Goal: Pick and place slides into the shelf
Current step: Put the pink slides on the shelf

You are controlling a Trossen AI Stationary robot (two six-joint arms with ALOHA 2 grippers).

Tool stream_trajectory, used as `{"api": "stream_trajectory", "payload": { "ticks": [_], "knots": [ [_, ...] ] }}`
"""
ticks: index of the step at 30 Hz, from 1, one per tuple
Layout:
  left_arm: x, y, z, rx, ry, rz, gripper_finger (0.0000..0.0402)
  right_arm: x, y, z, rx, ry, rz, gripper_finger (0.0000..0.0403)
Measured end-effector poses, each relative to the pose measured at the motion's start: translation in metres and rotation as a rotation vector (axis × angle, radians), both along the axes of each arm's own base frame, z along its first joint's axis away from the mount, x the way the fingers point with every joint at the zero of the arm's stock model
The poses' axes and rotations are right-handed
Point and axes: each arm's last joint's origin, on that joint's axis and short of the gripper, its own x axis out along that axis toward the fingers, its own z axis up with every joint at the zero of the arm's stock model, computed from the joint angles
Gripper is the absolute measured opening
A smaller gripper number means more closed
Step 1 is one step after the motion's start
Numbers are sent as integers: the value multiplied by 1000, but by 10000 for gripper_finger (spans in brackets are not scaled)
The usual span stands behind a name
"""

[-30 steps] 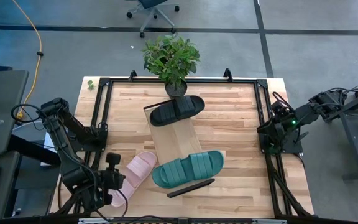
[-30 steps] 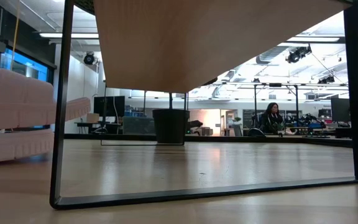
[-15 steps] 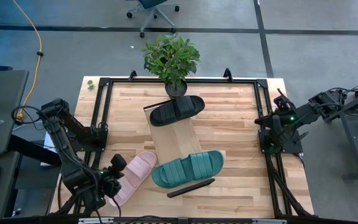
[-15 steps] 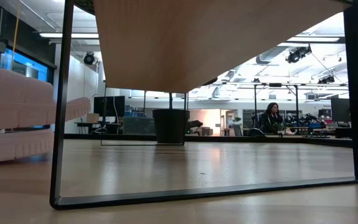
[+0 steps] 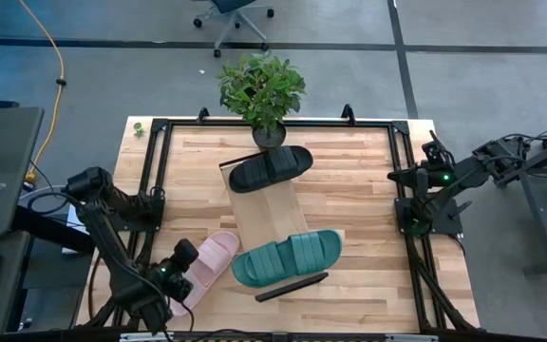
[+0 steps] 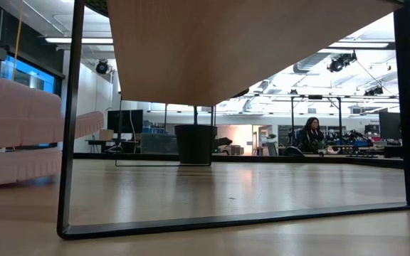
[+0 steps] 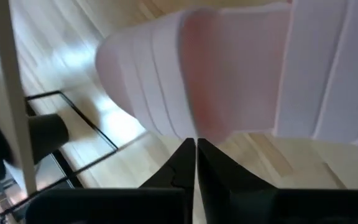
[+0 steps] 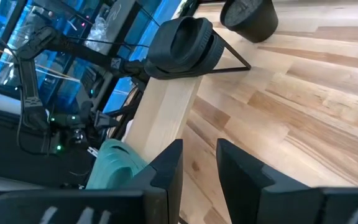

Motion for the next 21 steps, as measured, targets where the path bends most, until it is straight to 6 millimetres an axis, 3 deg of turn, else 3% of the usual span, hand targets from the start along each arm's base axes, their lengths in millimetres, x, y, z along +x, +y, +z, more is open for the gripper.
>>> {"api": "stream_trajectory", "payload": {
  "ticks": [10,21],
  "knots": [
    [6,-3,1,-13,-194,51,94,0,0,0,12,-2,-6,87],
    [8,-6,-18,-71,-224,28,103,0,0,0,31,-5,-14,87]
  ]
}}
